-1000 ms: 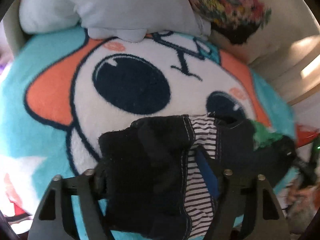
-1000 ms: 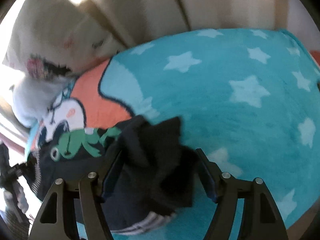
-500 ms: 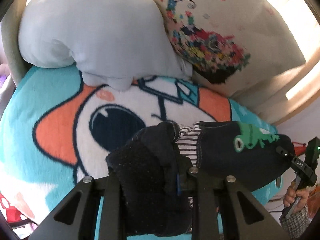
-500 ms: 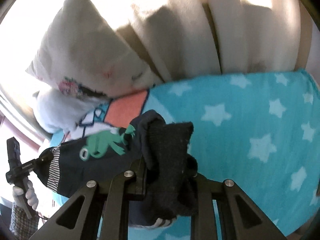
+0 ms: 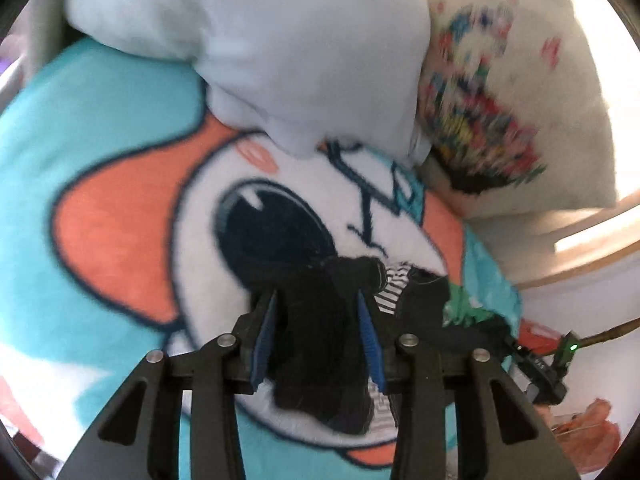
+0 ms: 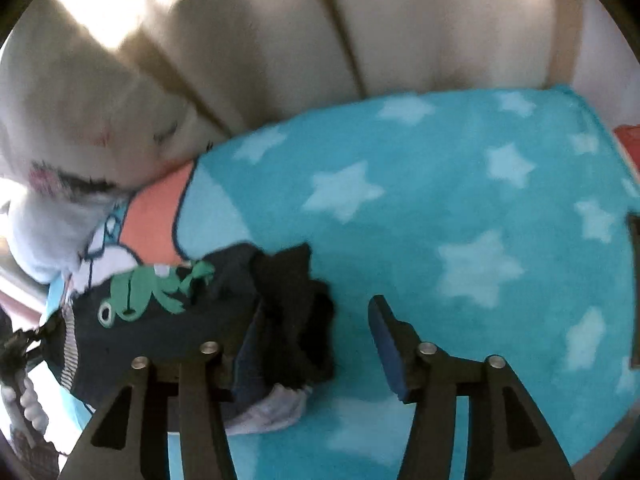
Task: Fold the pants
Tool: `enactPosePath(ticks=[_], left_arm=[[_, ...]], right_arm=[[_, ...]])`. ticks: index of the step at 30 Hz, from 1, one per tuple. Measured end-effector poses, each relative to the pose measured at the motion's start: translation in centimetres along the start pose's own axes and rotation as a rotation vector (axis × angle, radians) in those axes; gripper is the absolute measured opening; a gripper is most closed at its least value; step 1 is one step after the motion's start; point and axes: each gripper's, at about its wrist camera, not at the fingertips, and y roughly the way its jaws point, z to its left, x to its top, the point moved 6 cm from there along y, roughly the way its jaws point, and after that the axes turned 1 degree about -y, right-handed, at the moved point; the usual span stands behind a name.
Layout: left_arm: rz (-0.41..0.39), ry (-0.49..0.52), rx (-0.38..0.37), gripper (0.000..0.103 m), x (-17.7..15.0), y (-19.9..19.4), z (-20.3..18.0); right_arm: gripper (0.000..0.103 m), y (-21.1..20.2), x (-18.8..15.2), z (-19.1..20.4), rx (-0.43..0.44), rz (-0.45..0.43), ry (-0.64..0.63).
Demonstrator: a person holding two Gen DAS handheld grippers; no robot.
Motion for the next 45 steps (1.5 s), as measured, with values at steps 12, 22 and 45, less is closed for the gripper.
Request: enactPosePath(ticks=[12, 22, 45], left_arm=[[-0.021, 0.193, 0.086, 0.051, -0.4, 0.0, -7.0], [0.01, -0.045, 0.113, 0.05, -0.1, 3.3, -1.9], [-0.197, 0.062, 0.444, 0.053, -10.6, -11.4, -3.4]], right_arm=[[0.032, -1.2, 0.8, 7.1, 0.123, -0.021, -0.062], [0.032, 3.1, -1.3, 4.9, 0.075, 0.071, -0.008], [0.05, -1.7, -9.9, 13.5, 0.175, 0.042, -0.249]])
